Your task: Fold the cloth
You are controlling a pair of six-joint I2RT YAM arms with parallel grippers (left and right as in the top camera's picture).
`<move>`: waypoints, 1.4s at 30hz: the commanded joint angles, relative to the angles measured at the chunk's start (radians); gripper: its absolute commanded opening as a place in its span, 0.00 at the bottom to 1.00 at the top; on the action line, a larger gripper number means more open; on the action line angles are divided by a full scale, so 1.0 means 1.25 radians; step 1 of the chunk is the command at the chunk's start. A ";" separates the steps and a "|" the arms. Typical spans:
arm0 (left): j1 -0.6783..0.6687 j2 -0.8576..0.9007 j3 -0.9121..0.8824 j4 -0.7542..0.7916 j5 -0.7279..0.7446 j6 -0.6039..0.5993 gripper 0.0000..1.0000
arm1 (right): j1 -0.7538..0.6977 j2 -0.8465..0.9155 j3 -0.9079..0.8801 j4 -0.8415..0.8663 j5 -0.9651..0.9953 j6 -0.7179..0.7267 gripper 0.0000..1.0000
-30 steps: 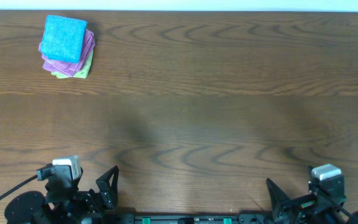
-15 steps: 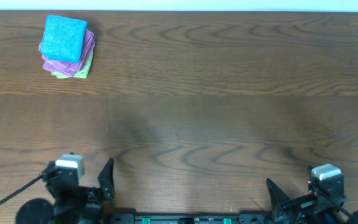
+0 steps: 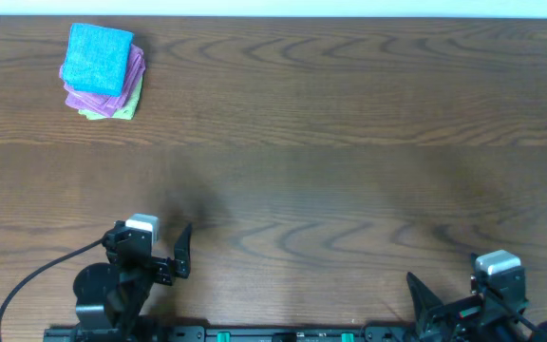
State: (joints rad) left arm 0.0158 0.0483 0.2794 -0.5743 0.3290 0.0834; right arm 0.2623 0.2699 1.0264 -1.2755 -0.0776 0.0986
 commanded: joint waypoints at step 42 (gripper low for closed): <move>-0.004 -0.035 -0.114 0.074 0.003 -0.013 0.96 | -0.023 -0.018 -0.042 0.088 0.099 -0.059 0.99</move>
State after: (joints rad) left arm 0.0158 0.0116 0.1562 -0.4862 0.3336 0.0753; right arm 0.2588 0.2684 1.0157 -1.2060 -0.0223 0.0811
